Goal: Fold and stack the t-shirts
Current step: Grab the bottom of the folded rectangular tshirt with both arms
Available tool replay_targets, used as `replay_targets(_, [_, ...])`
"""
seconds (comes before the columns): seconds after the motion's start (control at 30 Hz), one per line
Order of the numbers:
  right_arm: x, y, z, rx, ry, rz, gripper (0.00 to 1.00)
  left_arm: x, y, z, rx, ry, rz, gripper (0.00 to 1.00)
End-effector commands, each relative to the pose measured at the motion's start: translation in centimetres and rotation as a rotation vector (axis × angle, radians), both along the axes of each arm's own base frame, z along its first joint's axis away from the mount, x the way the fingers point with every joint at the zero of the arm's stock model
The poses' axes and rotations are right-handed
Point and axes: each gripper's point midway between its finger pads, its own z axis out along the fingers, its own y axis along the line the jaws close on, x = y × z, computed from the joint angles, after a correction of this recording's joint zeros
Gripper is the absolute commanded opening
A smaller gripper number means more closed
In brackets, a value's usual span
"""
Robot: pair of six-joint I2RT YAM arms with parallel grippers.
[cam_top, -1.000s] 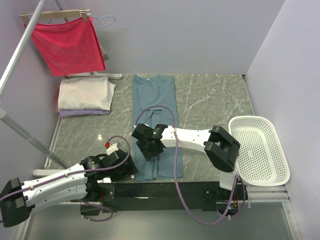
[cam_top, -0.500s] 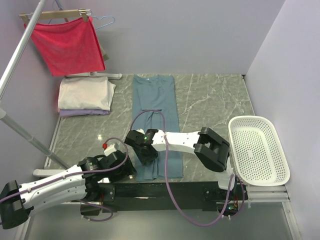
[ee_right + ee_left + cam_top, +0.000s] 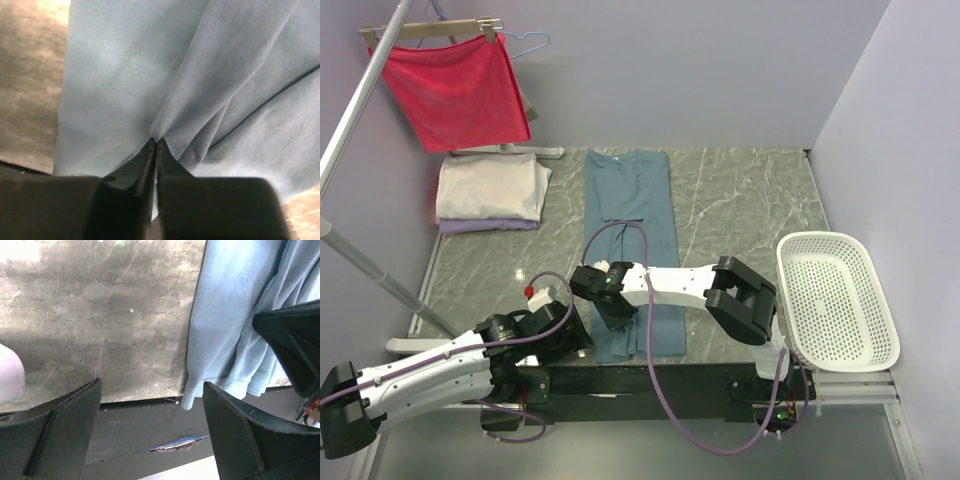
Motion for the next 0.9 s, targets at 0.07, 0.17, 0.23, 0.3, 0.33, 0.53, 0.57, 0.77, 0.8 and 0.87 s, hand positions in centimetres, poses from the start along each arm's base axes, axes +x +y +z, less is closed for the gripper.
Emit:
replay_targets(0.07, [0.9, 2.1, 5.4, 0.154, -0.096, 0.026, 0.00, 0.2, 0.5, -0.3, 0.033, -0.010, 0.007, 0.87])
replay_targets(0.17, [0.9, 2.1, 6.2, 0.184, -0.102, 0.024, 0.00, 0.2, 0.4, -0.2, 0.026, -0.014, 0.007, 0.87])
replay_targets(0.23, [0.9, 1.7, 6.3, 0.172, -0.109, 0.020, 0.00, 0.2, 0.5, -0.3, 0.026, -0.014, 0.007, 0.87])
replay_targets(0.3, [0.9, 1.3, 6.4, 0.166, -0.112, 0.015, 0.00, 0.2, 0.5, -0.3, 0.026, -0.014, 0.007, 0.86])
replay_targets(0.33, [0.8, 1.1, 6.4, 0.166, -0.111, 0.014, 0.00, 0.2, 0.4, -0.3, 0.026, -0.013, 0.007, 0.86])
replay_targets(0.53, [0.6, -1.9, 5.8, 0.091, -0.125, -0.041, 0.00, 0.2, 0.5, -0.4, 0.030, -0.010, 0.010, 0.86])
replay_targets(0.57, [0.3, -2.2, 5.7, 0.090, -0.118, -0.044, 0.00, 0.2, 0.5, -0.3, 0.028, -0.011, 0.010, 0.86])
replay_targets(0.77, [-0.8, -4.3, 4.4, 0.142, -0.077, -0.101, 0.00, 0.2, 0.5, -0.4, 0.034, -0.010, 0.006, 0.86])
replay_targets(0.8, [-1.0, -5.1, 3.9, 0.133, -0.069, -0.119, 0.00, 0.2, 0.5, -0.4, 0.035, -0.010, 0.006, 0.86])
replay_targets(0.87, [-0.9, -5.9, 3.6, 0.120, -0.072, -0.135, 0.36, 0.2, 0.5, -0.3, 0.034, -0.011, 0.007, 0.85])
